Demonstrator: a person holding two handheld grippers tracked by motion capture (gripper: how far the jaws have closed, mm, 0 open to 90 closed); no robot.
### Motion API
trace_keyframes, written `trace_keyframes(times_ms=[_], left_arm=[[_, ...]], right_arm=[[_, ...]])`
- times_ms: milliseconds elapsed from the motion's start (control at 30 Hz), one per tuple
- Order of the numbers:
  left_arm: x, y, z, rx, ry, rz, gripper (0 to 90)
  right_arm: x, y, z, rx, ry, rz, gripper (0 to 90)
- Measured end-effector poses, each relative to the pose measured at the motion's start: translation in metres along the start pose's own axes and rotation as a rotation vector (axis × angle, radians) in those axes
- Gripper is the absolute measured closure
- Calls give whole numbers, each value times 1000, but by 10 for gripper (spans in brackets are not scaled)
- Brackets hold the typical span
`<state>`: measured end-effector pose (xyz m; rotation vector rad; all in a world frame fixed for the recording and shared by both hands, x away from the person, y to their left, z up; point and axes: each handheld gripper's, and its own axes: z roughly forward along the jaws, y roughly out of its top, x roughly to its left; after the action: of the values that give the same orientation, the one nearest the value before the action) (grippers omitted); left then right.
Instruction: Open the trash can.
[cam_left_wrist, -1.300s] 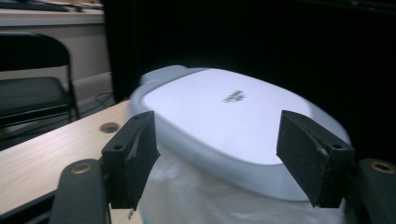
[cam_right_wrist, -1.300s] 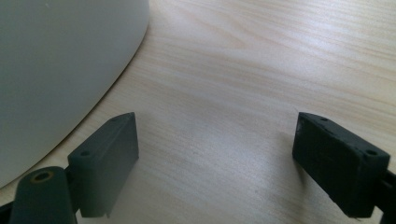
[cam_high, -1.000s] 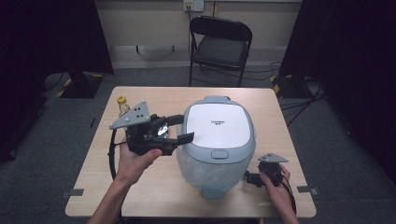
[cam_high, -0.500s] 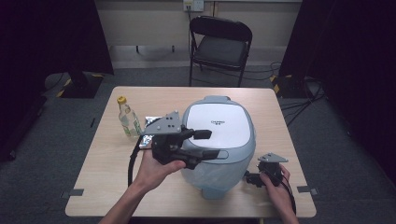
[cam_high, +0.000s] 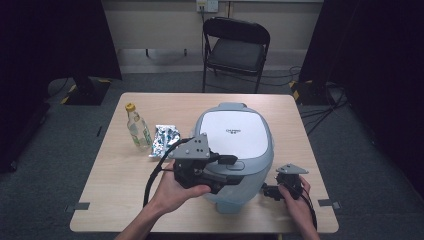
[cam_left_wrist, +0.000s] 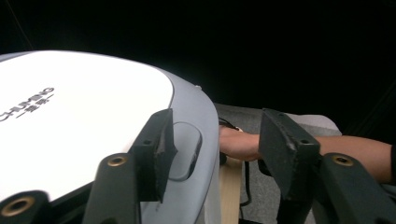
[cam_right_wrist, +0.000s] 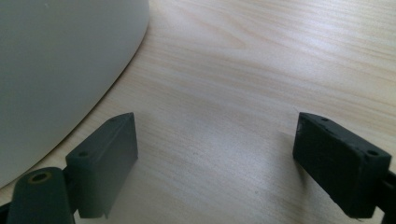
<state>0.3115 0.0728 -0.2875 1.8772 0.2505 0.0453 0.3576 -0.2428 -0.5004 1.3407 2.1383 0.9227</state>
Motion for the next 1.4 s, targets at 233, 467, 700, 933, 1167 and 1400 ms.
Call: trace_keyframes(times_ms=[233, 467, 700, 933, 1167, 1400], left_arm=[[-3, 2, 2, 28, 1, 62, 470], [-3, 1, 2, 32, 1, 85, 498], [-1, 0, 2, 34, -3, 86, 510], [1, 0, 1, 20, -17, 57, 513], [2, 1, 1, 16, -14, 47, 519], [7, -5, -2, -37, 16, 10, 427]], right_arm=[[0, 0, 0, 0, 0, 0, 127], [0, 0, 0, 0, 0, 0, 127], [0, 0, 0, 0, 0, 0, 127], [0, 0, 0, -1, 0, 3, 127], [0, 0, 0, 0, 0, 3, 127], [0, 0, 0, -1, 0, 3, 127]])
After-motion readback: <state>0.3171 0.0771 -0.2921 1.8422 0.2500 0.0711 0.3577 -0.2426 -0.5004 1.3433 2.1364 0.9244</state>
